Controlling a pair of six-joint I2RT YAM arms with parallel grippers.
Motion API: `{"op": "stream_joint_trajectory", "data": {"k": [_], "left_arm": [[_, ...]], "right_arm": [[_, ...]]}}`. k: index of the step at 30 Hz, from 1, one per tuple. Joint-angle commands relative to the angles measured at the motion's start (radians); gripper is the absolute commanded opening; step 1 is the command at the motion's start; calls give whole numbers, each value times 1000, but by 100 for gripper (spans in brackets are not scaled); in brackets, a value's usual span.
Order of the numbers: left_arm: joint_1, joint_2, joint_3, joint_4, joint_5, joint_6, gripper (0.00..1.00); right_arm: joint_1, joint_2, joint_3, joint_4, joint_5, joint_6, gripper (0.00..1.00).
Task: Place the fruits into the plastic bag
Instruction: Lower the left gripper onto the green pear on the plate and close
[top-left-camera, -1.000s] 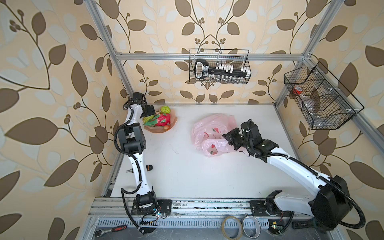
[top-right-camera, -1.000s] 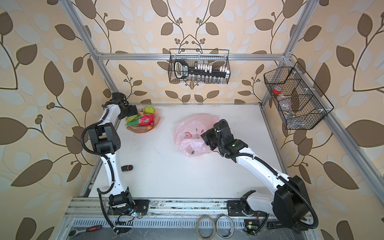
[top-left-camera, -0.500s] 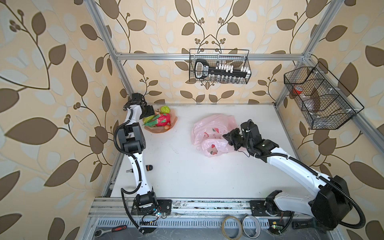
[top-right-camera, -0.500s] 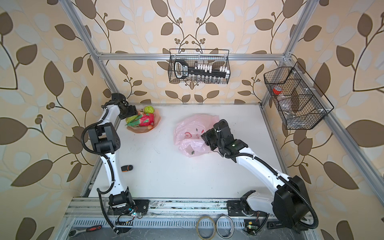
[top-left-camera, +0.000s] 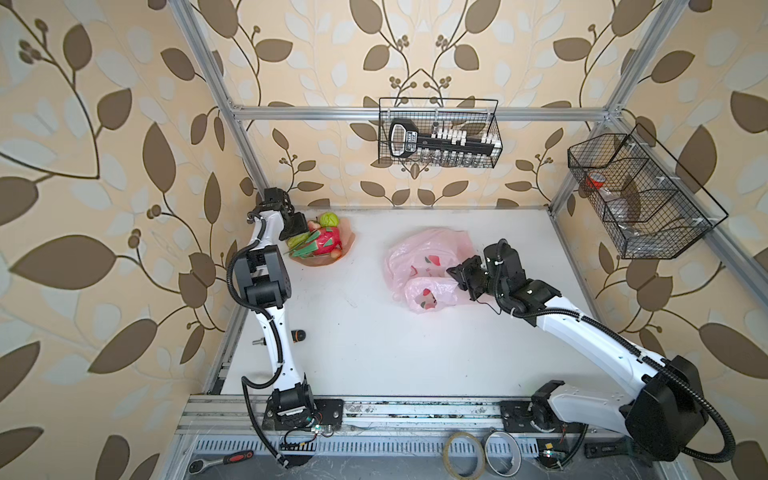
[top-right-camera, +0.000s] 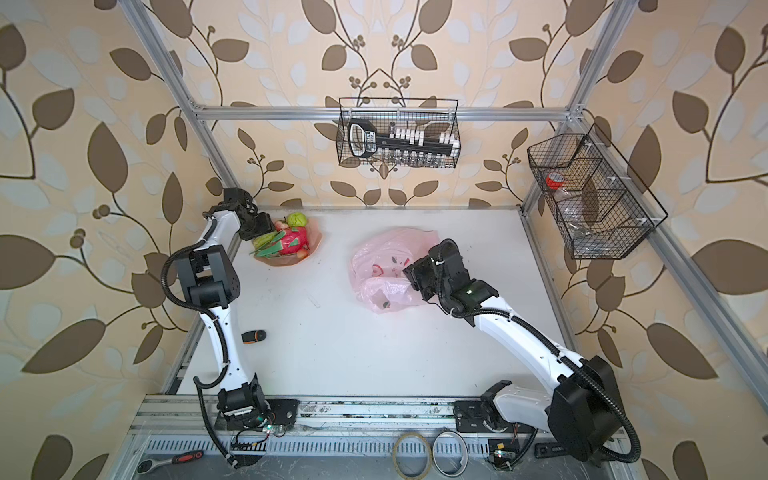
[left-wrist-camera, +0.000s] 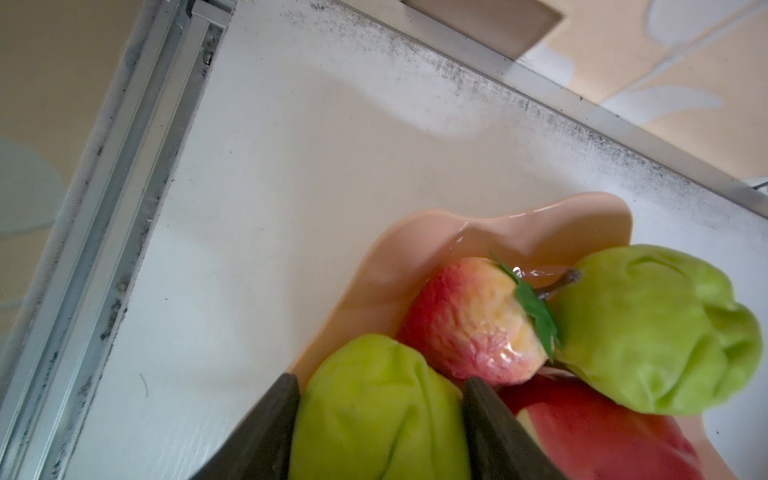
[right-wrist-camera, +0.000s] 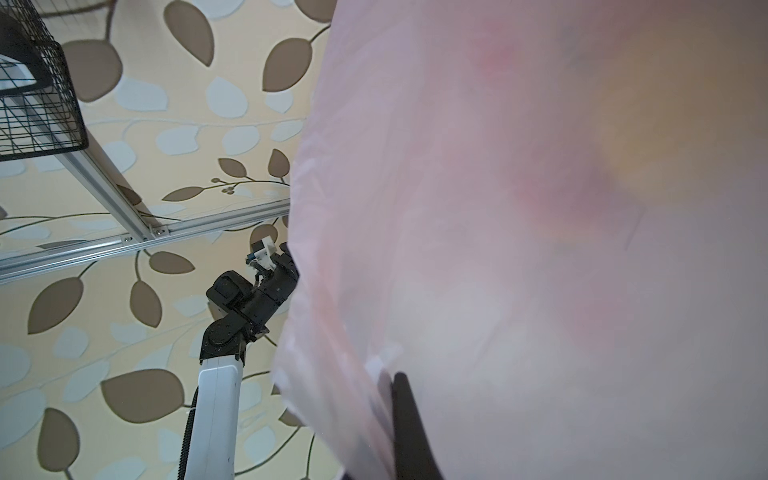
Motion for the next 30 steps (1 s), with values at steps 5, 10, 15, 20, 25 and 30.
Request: {"op": "stream_joint_trajectory", "data": {"k": [5,10,15,20,25,30], "left_arm": [[2,-114,-2,-7,21,6,57],[2,-146,-52,-7,25,-1,53],[2,-189,-111,9,37,-8,51],[3,-222,-144,2,25,-7,50],[5,-257,-157,-1,32,-8,50],[4,-298,-173,-13,50,-15,49]], "right_arm": [[7,-32,2,-22,30,11,0],[9,-41,0,-24,38,9,0],[9,-43,0,-23,38,9,0],[9,-44,5,-22,39,8,0],[10,-46,9,-22,39,5,0],[10,-51,8,-20,40,3,0]]}}
